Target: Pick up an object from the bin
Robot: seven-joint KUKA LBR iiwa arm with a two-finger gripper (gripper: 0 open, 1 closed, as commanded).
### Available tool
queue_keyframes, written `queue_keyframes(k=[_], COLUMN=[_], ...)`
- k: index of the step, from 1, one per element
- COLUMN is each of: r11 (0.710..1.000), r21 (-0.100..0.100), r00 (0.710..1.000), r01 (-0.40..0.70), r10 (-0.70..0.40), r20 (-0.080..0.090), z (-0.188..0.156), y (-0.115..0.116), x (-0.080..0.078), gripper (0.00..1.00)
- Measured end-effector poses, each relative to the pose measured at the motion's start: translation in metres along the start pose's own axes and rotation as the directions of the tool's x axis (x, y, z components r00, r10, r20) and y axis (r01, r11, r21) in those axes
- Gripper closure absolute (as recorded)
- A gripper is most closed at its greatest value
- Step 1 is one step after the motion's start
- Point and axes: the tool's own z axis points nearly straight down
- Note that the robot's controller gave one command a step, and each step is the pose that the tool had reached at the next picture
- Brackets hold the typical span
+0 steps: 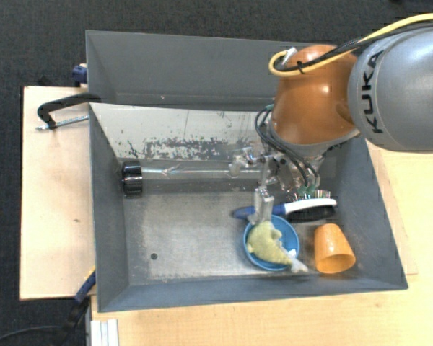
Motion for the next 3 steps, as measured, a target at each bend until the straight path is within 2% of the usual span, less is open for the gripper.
queue_keyframes(k=[1,2,3], r11=[0.973,0.922,0.958], r21=[-0.003,0.001,-0.003], r00=[0.973,0.922,0.958], r01=[0.231,0.386,0.285], r10=[-0.231,-0.386,-0.285], r20=[-0.006,0.001,-0.008], z=[0.031,-0.008,-0.002], y=[0.032,0.011,0.01], x=[-0.012,0.007,0.058], gripper=[0.0,0.0,0.0])
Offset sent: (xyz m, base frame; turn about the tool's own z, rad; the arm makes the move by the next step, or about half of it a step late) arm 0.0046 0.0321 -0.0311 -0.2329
